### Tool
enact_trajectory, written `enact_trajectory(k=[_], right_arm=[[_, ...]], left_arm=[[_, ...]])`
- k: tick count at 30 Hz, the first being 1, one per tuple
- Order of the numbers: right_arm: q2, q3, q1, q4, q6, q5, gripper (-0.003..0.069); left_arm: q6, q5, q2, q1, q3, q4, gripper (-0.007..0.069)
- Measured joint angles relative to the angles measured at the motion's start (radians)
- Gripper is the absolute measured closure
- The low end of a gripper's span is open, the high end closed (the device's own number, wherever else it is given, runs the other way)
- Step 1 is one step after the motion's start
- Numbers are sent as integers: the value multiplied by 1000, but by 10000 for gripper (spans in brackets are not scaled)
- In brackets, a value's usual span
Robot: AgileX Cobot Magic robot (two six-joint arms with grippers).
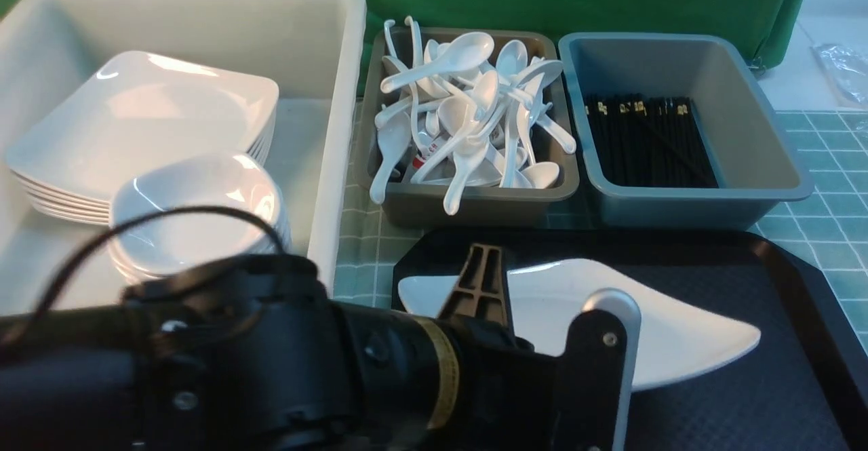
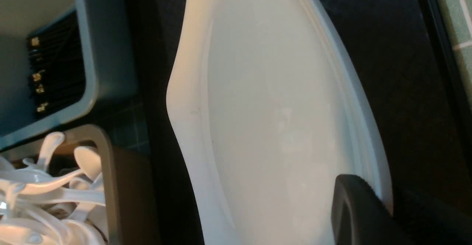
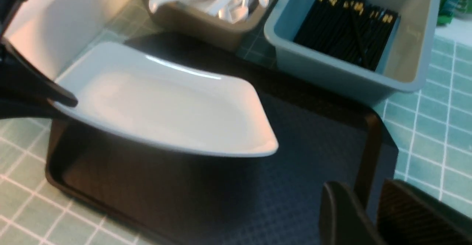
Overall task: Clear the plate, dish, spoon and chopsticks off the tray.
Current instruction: Use the left arm to grab a plate from the dinner plate, then use the left arm to put the plate into the large storage box on the left
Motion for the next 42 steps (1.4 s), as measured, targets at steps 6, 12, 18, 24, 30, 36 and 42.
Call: enact_trajectory(k=[6,12,18,24,30,36,42], right_arm=[[0,0,0,-16,33,-75,467],[0,0,0,-18,48,-184,615],[5,0,0,-19,50,-303,636],[78,0,0,-22,49,-367,636],[187,0,0,-22,40,-411,636],[209,0,0,-21,1,-419,636],[208,0,0,-19,-11,-419,636]], left_arm=[[-23,-12,-79,0,-6,-7,594],[-85,3,-179,10,-89,34,593],[-100,65,-240,164,-211,110,594],[-97,99,-230,427,-230,208,594],[-14,104,-97,783,-232,173,594],[43,101,58,925,-232,181,594],[169,34,140,972,-232,153,593]])
